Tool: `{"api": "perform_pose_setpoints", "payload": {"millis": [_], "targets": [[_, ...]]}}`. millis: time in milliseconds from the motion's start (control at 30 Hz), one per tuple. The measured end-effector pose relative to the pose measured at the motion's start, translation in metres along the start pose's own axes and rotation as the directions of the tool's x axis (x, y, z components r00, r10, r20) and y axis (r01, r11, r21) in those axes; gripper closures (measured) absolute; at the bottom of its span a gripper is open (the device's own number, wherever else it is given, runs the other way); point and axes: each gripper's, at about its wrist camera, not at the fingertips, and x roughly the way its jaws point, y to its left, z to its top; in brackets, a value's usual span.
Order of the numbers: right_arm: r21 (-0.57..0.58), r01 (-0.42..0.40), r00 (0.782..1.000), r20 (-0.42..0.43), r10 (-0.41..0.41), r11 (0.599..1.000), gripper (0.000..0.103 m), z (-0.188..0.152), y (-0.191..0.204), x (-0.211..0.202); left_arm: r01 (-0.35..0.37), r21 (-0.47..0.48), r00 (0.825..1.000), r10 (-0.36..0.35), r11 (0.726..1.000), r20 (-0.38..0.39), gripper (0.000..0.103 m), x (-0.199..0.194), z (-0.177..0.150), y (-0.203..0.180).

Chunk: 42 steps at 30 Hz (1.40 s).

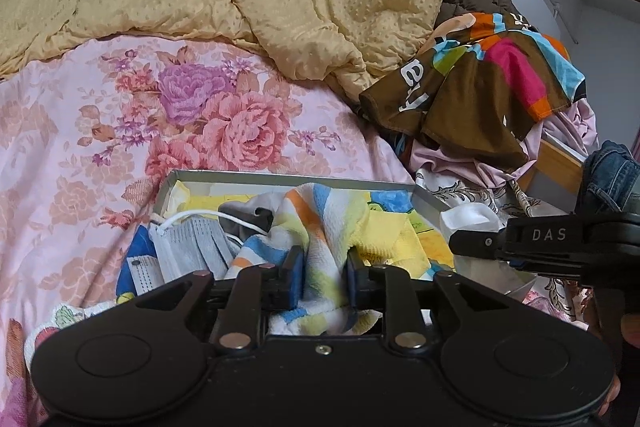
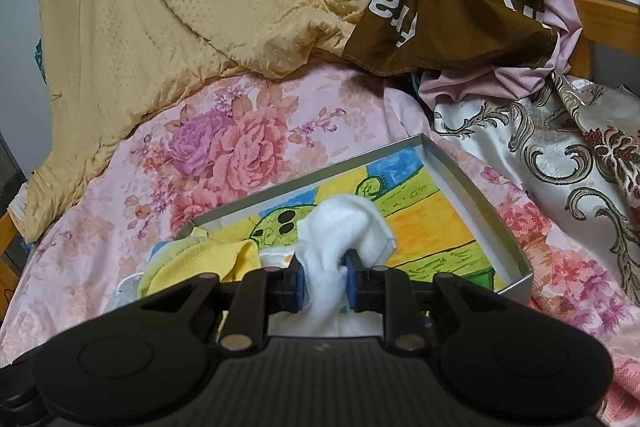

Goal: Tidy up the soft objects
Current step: 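Lower both items into the tray and open both grippers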

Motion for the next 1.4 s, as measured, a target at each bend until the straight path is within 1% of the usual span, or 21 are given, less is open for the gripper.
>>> {"api": "perform_pose_setpoints", "payload": {"millis": [133,267,467,700,800,867,1000,1033,1100,1233,1300,1333,1400], "targets": [[-0.003,0.018,1.000,-0.012,-0.018,1.000,0.077,-0.003,0.000,0.002,-0.004,0.007,1.000,0.004,1.000,-0.003,0.077,0.001,-0.003,-0.002],[0.003,0.024,1.000,-0.011,-0.024,1.000,0.072,-0.003,-0.002,0.002,-0.006,0.005,1.000,0.006,1.000,-0.001,0.076,0.001,-0.003,-0.003],[0.013,0.028,1.000,-0.007,-0.028,1.000,0.066,-0.003,-0.005,0.000,-0.016,-0.010,1.000,0.016,1.000,0.003,0.069,0.000,-0.003,-0.002],[0.038,0.029,1.000,0.000,-0.029,0.999,0.050,0.000,-0.010,-0.005,-0.014,-0.006,1.000,0.014,1.000,0.004,0.057,-0.003,-0.003,-0.004],[0.048,0.024,1.000,-0.003,-0.024,0.999,0.045,0.001,-0.011,-0.006,-0.013,-0.001,1.000,0.013,1.000,0.002,0.051,-0.005,-0.003,-0.008],[0.055,0.018,1.000,-0.001,-0.018,0.998,0.042,0.001,-0.012,-0.008,-0.015,-0.001,1.000,0.015,1.000,-0.003,0.044,-0.006,-0.003,-0.009],[0.070,0.010,1.000,0.022,-0.011,0.998,0.032,0.002,-0.013,-0.016,-0.030,0.013,1.000,0.029,0.999,0.004,0.042,-0.011,-0.003,-0.013],[0.074,0.006,1.000,0.029,-0.009,0.997,0.031,0.003,-0.014,-0.018,-0.033,0.014,0.999,0.033,0.999,0.004,0.039,-0.012,-0.003,-0.014],[0.082,0.000,0.999,0.042,-0.003,0.997,0.027,0.004,-0.015,-0.023,-0.033,0.004,0.999,0.033,0.999,0.007,0.035,-0.015,-0.002,-0.013],[0.090,-0.004,0.998,0.065,-0.001,0.996,0.020,0.004,-0.016,-0.033,-0.038,-0.008,0.999,0.038,0.999,0.013,0.034,-0.022,0.000,-0.013],[0.092,-0.007,0.997,0.073,0.000,0.996,0.016,0.003,-0.017,-0.038,-0.048,-0.012,0.999,0.048,0.999,0.021,0.032,-0.028,0.001,-0.013],[0.092,-0.008,0.997,0.077,0.001,0.996,0.015,0.003,-0.018,-0.040,-0.053,-0.016,0.998,0.053,0.998,0.025,0.029,-0.031,0.002,-0.013],[0.091,-0.013,0.996,0.085,0.005,0.996,0.012,0.002,-0.018,-0.046,-0.059,-0.024,0.998,0.060,0.998,0.034,0.028,-0.038,0.004,-0.012]]}}
